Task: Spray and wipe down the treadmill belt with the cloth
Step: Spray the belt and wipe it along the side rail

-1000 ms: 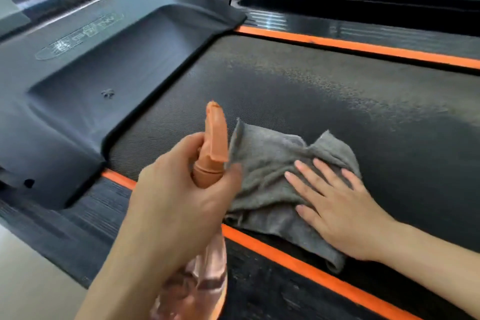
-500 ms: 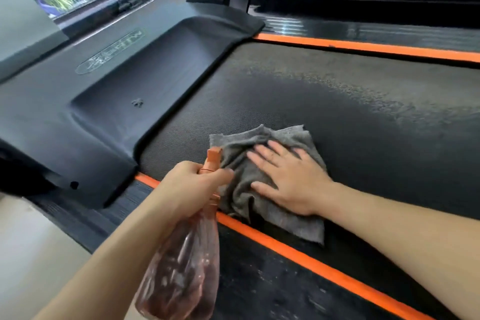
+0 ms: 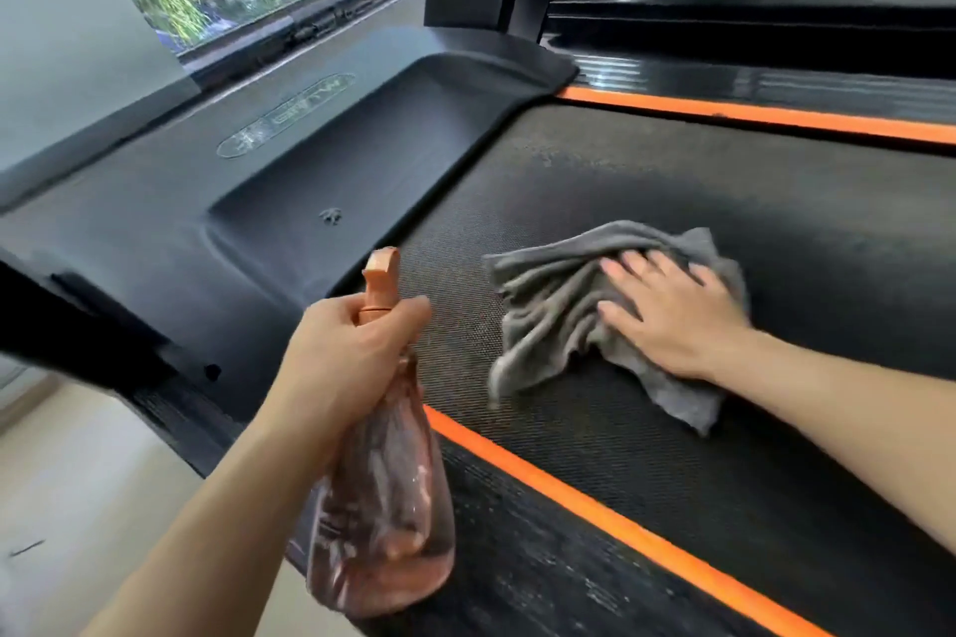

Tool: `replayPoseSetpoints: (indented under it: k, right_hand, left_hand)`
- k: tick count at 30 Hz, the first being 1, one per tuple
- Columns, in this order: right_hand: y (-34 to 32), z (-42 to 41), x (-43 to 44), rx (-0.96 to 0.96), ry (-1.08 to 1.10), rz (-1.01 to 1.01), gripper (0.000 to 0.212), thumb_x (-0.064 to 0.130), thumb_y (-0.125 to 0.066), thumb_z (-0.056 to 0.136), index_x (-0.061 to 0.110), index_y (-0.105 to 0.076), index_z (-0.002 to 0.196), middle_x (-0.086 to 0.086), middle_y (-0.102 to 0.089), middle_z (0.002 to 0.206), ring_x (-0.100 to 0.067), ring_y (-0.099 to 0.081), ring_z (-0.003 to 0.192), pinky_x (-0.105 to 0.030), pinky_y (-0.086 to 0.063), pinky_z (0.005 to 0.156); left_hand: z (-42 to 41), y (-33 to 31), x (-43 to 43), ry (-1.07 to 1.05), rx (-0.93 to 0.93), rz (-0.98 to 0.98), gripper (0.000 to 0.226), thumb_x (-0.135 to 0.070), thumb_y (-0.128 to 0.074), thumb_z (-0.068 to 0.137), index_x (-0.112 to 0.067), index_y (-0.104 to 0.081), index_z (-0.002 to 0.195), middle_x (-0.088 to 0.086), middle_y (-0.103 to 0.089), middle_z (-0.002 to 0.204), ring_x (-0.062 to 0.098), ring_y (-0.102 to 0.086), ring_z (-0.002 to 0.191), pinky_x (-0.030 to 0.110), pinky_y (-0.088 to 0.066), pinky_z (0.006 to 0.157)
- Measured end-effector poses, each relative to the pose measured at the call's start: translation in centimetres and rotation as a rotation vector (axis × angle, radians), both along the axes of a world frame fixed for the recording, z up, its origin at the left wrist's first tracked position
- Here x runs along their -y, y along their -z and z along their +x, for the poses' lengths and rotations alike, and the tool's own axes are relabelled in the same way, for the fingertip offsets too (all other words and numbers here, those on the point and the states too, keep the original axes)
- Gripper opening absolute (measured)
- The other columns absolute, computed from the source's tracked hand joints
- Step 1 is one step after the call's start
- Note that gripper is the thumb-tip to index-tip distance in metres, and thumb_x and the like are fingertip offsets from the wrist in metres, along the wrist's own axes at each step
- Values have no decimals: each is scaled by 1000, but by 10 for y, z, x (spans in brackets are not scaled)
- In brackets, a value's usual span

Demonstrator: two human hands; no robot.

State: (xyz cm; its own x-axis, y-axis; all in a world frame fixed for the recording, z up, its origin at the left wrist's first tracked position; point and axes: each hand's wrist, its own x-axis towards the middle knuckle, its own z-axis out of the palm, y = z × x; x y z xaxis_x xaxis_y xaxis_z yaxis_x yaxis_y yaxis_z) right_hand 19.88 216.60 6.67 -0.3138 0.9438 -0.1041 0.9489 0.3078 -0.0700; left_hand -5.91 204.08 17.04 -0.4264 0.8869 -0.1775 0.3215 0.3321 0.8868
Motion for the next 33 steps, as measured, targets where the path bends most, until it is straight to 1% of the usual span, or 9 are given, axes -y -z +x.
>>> replayPoseSetpoints:
  k: [3,10,13,16,20,23,27,29,33]
  right_hand:
    - [-2,-34,0,-50,295,-113,69,56,-10,99,23,-11,159,2,2,167,-23,3,153,-52,-4,122]
    - [-8,-130,44,-23,-723,-44,59,60,-12,100,42,-13,156,8,-15,165,-22,-15,150,-53,-9,119]
    - [7,-83,12,15,-358,69,83,69,4,83,38,-21,156,6,-27,162,-20,-24,146,-45,-15,117]
    - [6,-49,-6,6,174,-39,68,62,-10,97,31,-10,158,4,-5,167,-23,-4,153,-48,-6,121]
    - [-4,-90,42,9,-172,-150,76,67,0,92,31,4,158,6,12,167,-26,13,152,-53,3,120]
    - [-13,-108,71,44,-542,-190,77,71,6,85,41,4,156,9,11,166,-25,14,152,-52,6,120]
    - [-16,-55,45,132,-425,-188,61,64,-17,100,49,8,153,12,15,165,-26,11,153,-51,0,121]
    - [-15,-1,30,145,-92,-250,68,72,-16,94,49,11,153,11,18,165,-28,11,153,-55,-3,120]
    - [-19,42,33,133,284,-317,73,71,-15,96,39,10,156,5,21,165,-36,15,151,-62,-4,118]
  left_hand:
    - [-9,-5,1,-38,-163,66,56,-57,-68,59,-4,-65,76,22,-63,69,43,-65,66,58,-58,72]
    - [-6,-16,1,-106,-486,369,25,-47,-70,81,-25,-60,78,-16,-61,62,9,-55,59,33,-45,64]
    - [-14,-8,4,-152,-425,451,20,-54,-62,76,-35,-59,83,-16,-63,72,18,-61,68,41,-52,75]
    - [-20,-1,8,-206,-320,536,17,-58,-59,73,-47,-62,86,-25,-64,73,11,-63,71,42,-55,81]
    - [-15,2,22,-233,-274,688,22,-47,-57,79,-62,-57,95,-32,-61,77,3,-63,65,17,-50,69]
    - [-16,0,30,-180,-338,724,38,-39,-59,84,-73,-50,100,-30,-58,77,29,-62,65,29,-53,66]
    - [-31,-1,33,-157,-405,624,35,-48,-61,82,-76,-48,99,-37,-60,83,16,-67,78,34,-55,82]
    - [-42,1,34,-95,-358,504,34,-66,-63,77,-66,-54,110,-29,-66,90,3,-65,82,32,-53,83]
    - [-44,14,63,-138,-317,346,93,-82,-63,65,-19,-51,132,-8,-66,108,4,-64,96,29,-52,93]
